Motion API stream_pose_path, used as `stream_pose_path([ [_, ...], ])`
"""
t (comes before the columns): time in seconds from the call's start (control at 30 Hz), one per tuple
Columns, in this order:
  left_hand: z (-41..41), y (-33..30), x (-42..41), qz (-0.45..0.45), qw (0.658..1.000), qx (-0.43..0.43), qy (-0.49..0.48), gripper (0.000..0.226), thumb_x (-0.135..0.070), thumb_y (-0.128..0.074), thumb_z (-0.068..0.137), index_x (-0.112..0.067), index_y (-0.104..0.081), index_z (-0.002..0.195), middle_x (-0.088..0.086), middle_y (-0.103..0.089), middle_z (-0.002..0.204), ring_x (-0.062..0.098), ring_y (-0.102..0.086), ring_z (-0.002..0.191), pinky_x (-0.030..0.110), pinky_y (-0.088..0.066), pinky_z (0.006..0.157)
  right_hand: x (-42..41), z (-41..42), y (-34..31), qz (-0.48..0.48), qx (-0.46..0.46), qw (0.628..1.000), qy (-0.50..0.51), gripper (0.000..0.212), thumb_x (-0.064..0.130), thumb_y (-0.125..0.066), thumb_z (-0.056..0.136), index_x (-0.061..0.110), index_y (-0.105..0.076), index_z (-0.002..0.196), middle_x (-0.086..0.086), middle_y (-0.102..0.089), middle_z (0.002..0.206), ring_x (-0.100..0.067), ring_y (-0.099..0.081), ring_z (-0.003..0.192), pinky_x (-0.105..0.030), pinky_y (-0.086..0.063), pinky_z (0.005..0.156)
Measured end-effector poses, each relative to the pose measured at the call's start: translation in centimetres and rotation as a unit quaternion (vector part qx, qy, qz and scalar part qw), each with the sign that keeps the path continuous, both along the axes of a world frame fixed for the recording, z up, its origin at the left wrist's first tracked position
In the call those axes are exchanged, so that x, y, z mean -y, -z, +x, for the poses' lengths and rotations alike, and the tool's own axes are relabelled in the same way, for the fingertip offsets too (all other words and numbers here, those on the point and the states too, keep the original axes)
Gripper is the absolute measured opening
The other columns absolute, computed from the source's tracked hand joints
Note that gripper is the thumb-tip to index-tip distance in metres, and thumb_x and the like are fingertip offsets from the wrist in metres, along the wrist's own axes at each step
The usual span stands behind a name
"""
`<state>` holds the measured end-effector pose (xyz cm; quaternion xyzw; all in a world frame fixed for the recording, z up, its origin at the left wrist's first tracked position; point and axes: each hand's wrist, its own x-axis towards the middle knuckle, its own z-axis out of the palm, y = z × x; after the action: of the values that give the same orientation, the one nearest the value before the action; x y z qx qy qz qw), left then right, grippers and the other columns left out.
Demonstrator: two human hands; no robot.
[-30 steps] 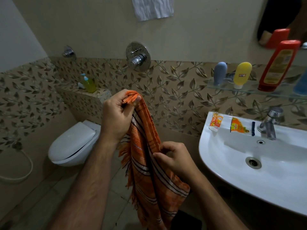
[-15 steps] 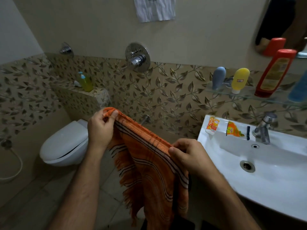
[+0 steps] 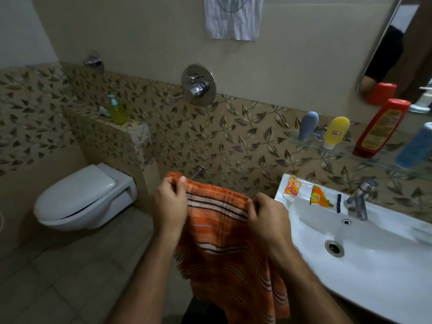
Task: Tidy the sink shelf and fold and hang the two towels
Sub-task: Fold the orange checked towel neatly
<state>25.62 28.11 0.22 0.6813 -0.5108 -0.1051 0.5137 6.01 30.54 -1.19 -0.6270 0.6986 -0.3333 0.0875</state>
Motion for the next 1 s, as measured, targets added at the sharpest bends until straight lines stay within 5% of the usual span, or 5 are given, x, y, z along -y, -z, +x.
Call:
stream_pose_path([
  [0.27,-3.4,2.4,-1.8,0.015,0.965,-0.150,0.216,0.028,-0.020,-0.074,0.085,-0.034,-0.068,0.109,-0.006,-0.073,0.101,0.008,-0.068,0.094,0.031,-0.055,0.084,0.8,0.8,-0.6,-0.011,-0.003,0.995,-0.098,0.017,0.025,-0.057,0.091,0.017,-0.060,0.076,0.002,-0.064,0.071,-0.017,-0.058,0.068,-0.040,-0.049,0.062],
  [0.4,-2.6,1.4,-0.6,0.137,0.913,-0.074,0.378,0.073,-0.020,-0.070,0.086,-0.055,-0.037,0.140,-0.006,-0.052,0.144,0.009,-0.050,0.129,0.032,-0.040,0.110,0.4,0.2,-0.9,-0.020,-0.017,0.982,-0.187,0.014,0.022,-0.058,0.091,0.022,-0.060,0.077,0.009,-0.062,0.072,-0.008,-0.056,0.069,-0.035,-0.049,0.062],
  [0.5,-2.4,0.4,0.5,0.196,0.867,0.007,0.457,0.053,-0.012,-0.066,0.088,-0.041,-0.057,0.131,-0.011,-0.061,0.132,0.001,-0.053,0.123,0.027,-0.041,0.107,0.3,-0.6,-1.0,-0.017,-0.005,0.972,-0.232,0.013,0.025,-0.058,0.090,0.024,-0.060,0.078,0.012,-0.060,0.072,-0.007,-0.055,0.069,-0.035,-0.048,0.062],
  [0.67,-2.9,-1.5,1.4,0.120,0.923,0.090,0.353,0.017,-0.016,-0.070,0.085,-0.033,-0.072,0.083,-0.012,-0.072,0.084,-0.001,-0.065,0.080,0.021,-0.050,0.075,0.5,-1.7,-1.0,0.003,0.068,0.974,-0.214,0.007,0.031,-0.066,0.088,0.027,-0.064,0.084,0.010,-0.065,0.073,-0.006,-0.061,0.071,-0.031,-0.052,0.064],
  [1.0,-2.3,-6.6,1.2,-0.007,0.966,0.171,0.194,0.013,-0.013,-0.065,0.088,-0.022,-0.074,0.092,-0.014,-0.064,0.084,0.001,-0.058,0.082,0.005,-0.039,0.069,0.2,-3.8,-0.7,0.173,0.294,0.894,-0.291,0.021,0.044,-0.073,0.082,0.025,-0.065,0.086,0.003,-0.072,0.082,-0.012,-0.071,0.079,-0.026,-0.052,0.065],
])
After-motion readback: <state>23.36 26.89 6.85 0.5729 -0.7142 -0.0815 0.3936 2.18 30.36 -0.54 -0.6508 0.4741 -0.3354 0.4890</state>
